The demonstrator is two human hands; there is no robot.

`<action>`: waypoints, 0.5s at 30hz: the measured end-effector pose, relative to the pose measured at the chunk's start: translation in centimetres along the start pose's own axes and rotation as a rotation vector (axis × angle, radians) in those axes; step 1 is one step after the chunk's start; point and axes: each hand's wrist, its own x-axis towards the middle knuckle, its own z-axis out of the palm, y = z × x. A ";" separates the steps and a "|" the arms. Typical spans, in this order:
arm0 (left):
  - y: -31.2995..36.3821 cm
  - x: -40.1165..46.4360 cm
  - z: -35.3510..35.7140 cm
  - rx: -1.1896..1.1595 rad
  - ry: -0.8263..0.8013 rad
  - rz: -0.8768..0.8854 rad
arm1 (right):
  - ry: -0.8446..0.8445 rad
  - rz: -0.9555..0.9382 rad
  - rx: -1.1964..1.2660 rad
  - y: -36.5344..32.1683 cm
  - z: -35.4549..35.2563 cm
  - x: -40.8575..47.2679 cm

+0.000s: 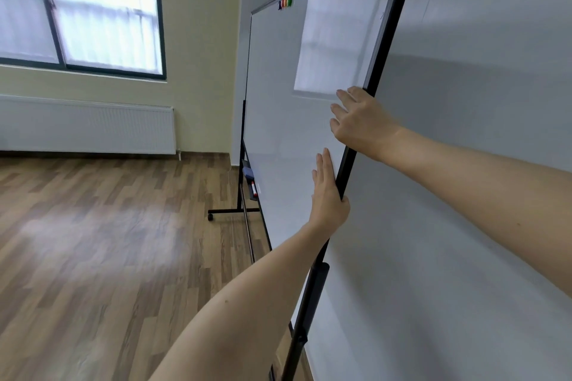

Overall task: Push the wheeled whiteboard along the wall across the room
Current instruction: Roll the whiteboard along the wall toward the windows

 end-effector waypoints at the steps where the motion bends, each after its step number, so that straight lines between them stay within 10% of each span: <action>1: -0.1 -0.1 0.0 -0.001 -0.005 -0.004 | 0.016 0.005 -0.001 0.0 0.0 -0.1; 15: -0.2 0.2 -1.0 0.056 -0.090 0.019 | 0.089 0.031 0.038 -0.2 0.0 -0.3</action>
